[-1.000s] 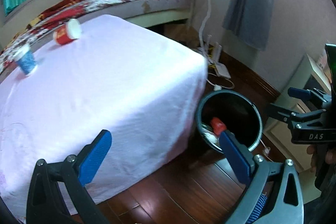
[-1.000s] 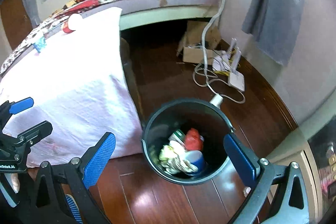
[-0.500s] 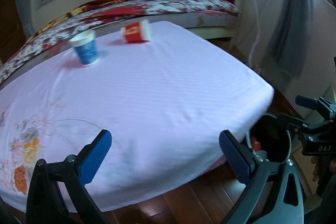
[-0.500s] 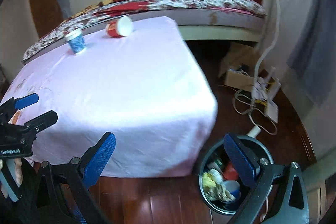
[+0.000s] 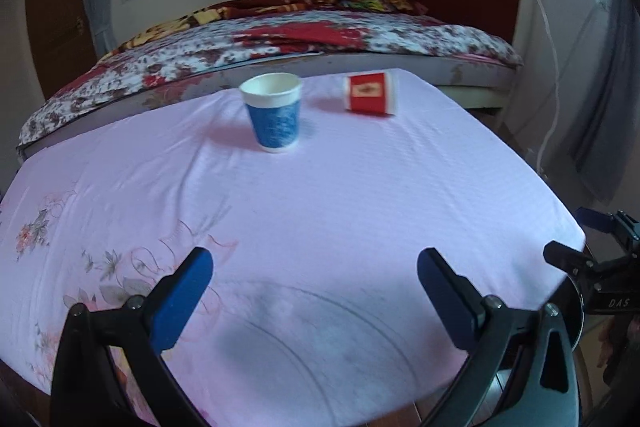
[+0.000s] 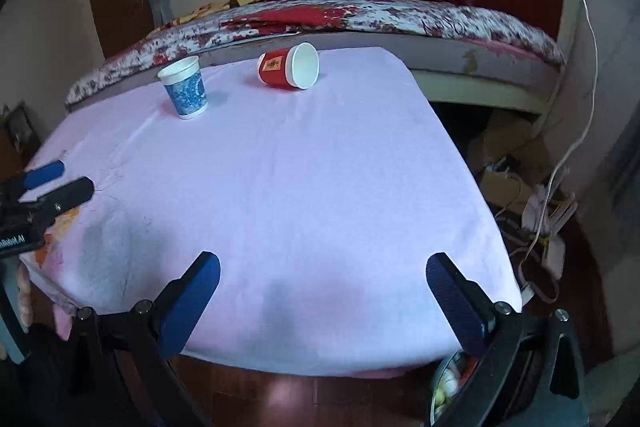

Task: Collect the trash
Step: 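Move both tools back over the bed toward the two paper cups, then grasp the blue-white paper cup with the left tool while the right tool grasps the red cup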

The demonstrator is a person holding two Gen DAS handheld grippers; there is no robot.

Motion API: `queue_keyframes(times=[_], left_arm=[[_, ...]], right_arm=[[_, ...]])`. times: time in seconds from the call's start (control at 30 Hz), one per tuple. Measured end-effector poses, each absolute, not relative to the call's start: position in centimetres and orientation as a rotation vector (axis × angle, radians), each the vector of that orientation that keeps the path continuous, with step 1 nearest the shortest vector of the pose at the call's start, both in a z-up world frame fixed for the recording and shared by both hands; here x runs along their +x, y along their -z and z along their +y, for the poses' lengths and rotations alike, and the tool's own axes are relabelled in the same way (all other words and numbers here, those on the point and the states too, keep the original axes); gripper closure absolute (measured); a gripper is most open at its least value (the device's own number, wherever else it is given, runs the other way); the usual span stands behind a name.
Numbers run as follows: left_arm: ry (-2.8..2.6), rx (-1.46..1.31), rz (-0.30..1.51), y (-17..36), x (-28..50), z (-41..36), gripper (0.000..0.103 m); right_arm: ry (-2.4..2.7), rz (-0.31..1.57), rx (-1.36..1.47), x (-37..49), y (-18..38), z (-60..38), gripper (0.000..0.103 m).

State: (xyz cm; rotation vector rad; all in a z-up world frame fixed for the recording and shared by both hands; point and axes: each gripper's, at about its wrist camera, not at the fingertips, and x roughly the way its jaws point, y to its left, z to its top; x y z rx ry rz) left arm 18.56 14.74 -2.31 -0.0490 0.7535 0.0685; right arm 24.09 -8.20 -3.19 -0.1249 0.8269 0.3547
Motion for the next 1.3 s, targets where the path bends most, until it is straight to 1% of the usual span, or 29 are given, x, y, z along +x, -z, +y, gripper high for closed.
queue_keyframes(times=[0.07,0.17,0.33,0.6,0.83,0.93,1.13,1.17,1.2,1.23,1.27,1.3], left_arm=[[-0.078,-0.062,0.752,2.4,19.5,15.4,0.002],[-0.090,-0.067,0.751,2.8,21.3,16.3,0.002],[-0.095,-0.069,0.747,3.6,24.9,17.4,0.007],[-0.117,-0.044,0.742,4.9,31.2,19.1,0.007],[-0.116,-0.048,0.743,5.8,35.0,19.5,0.007],[-0.114,-0.070,0.744,5.9,36.0,19.9,0.009],[-0.118,-0.111,0.766,6.1,37.8,20.5,0.010],[-0.115,-0.132,0.767,6.2,38.0,20.8,0.010],[-0.115,-0.144,0.774,6.3,38.2,21.0,0.012],[-0.113,-0.149,0.782,6.4,38.4,21.1,0.014],[-0.104,-0.153,0.785,6.5,38.5,21.1,0.019],[-0.094,-0.156,0.787,6.5,38.5,21.1,0.025]], right_arm=[[-0.364,0.854,-0.115,26.0,3.1,-7.1,0.000],[-0.380,0.841,-0.123,29.0,2.7,-5.5,0.000],[-0.402,0.822,-0.111,33.8,2.6,-3.1,0.000],[-0.410,0.831,-0.122,41.8,4.3,0.6,0.000],[-0.442,0.813,-0.144,46.0,5.0,3.2,0.000],[-0.451,0.808,-0.140,47.9,4.9,4.1,0.001],[-0.482,0.855,-0.120,49.8,5.3,6.0,0.026],[-0.488,0.859,-0.118,49.9,5.3,6.4,0.035],[-0.495,0.864,-0.115,49.9,5.3,6.7,0.046],[-0.504,0.870,-0.114,49.8,5.3,7.0,0.051],[-0.513,0.872,-0.118,49.7,5.3,7.4,0.060],[-0.520,0.873,-0.127,49.5,5.4,7.7,0.065]])
